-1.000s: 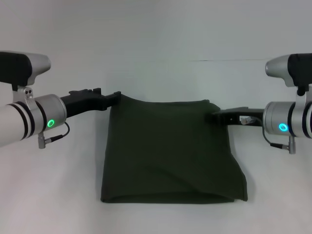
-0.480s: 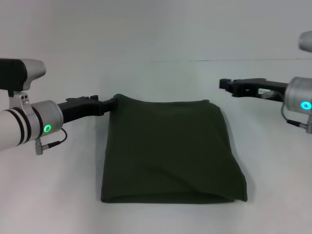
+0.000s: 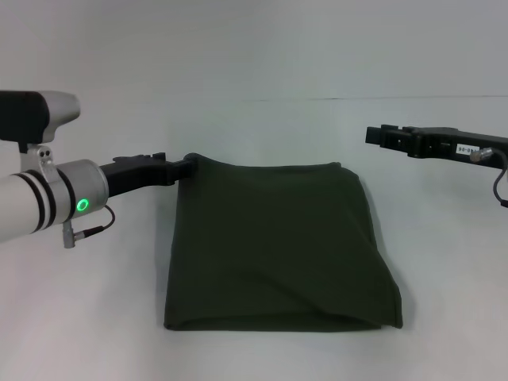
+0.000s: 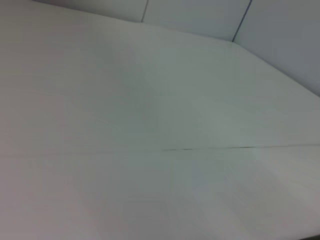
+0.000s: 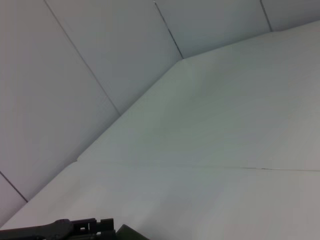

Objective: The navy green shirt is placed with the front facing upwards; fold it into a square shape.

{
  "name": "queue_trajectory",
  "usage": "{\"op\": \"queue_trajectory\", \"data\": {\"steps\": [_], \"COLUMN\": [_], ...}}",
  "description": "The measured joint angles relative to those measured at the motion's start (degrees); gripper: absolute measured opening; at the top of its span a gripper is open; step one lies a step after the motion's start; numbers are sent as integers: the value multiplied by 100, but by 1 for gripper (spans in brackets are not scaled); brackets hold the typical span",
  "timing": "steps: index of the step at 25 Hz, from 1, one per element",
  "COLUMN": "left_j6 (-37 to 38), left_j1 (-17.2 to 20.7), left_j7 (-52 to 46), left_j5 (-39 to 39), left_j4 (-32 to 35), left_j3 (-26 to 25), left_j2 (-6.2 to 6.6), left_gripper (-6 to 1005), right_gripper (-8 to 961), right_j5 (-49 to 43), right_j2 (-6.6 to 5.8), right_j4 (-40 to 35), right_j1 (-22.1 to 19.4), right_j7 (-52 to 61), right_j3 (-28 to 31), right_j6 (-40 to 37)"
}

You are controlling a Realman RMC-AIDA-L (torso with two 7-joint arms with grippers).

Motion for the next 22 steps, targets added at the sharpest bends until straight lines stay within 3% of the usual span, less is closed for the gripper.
{"op": "queue_trajectory", "data": {"steps": [3,8,13,22], "left_j6": [-15,-57,-84,-44], "left_j1": [-52,-106,-115,-175], "left_j7": [-2,-71,-82,-71], "left_j5": [59,197,222,244], "left_j4": [-26,-43,-23,-30], "left_j3": [18,21,12,126], "left_j2": [0,-3,-5,-38], "left_gripper": [673,674,672,667], "right_gripper": [263,544,730,727], "right_j5": [2,2,-3,1], "right_j2": [-8,-10,-10,-10], "right_j4": [0,0,8,28], "right_j1": [-42,-80,-84,-78], "right_j7": [1,7,16,18], "right_j3": [49,76,76,84], "right_j6": [-72,-77,-46,-41]}}
